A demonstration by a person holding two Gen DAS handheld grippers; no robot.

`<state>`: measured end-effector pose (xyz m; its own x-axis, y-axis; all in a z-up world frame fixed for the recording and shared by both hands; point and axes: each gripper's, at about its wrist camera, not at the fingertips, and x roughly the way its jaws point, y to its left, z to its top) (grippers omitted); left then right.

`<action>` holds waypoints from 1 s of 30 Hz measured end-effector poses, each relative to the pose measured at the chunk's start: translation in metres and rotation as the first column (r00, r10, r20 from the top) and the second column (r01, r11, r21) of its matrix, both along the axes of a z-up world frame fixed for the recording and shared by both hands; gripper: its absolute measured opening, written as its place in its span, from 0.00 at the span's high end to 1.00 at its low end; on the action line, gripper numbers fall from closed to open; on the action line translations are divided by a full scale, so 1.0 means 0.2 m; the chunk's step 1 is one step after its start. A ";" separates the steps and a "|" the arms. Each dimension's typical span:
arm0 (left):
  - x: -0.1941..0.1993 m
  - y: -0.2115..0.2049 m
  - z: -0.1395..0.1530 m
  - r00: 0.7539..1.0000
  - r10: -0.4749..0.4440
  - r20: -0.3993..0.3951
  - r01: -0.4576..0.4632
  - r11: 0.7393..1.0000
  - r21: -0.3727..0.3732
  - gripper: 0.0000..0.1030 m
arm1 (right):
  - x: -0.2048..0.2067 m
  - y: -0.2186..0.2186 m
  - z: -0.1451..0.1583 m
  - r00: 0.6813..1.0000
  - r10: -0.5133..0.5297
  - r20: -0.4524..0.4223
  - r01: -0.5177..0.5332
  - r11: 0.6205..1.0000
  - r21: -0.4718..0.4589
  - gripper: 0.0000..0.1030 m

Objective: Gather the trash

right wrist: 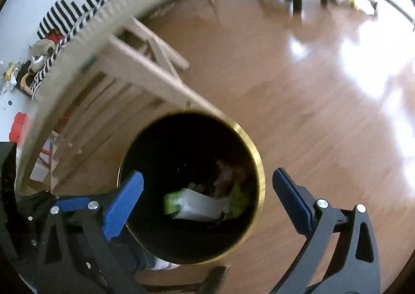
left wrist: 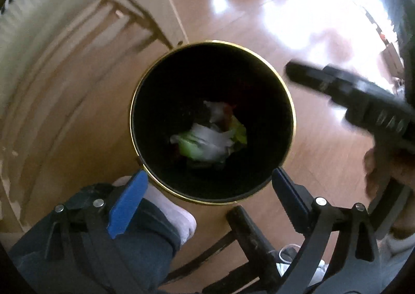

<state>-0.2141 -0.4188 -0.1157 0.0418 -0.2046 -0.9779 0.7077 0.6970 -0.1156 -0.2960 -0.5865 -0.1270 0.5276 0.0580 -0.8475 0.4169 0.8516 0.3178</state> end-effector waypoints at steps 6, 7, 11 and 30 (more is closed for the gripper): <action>-0.05 0.07 0.44 0.966 0.034 0.255 -0.003 0.992 -0.123 0.08 | -0.04 0.03 0.38 0.996 -0.034 0.083 0.051 0.975 -0.215 0.06; -0.03 0.11 0.54 0.945 0.076 0.318 -0.030 0.989 -0.147 0.07 | 0.00 0.06 0.46 0.995 -0.032 0.093 0.053 0.972 -0.229 0.06; 0.13 0.39 0.87 0.862 0.260 0.435 -0.153 0.952 -0.265 0.06 | 0.17 0.22 0.69 0.986 0.012 0.164 0.025 0.975 -0.222 0.06; 1.04 1.74 0.72 0.518 0.679 0.520 -0.656 0.705 -0.267 0.06 | 1.39 1.49 0.77 0.908 0.304 0.288 -0.214 0.929 -0.303 0.06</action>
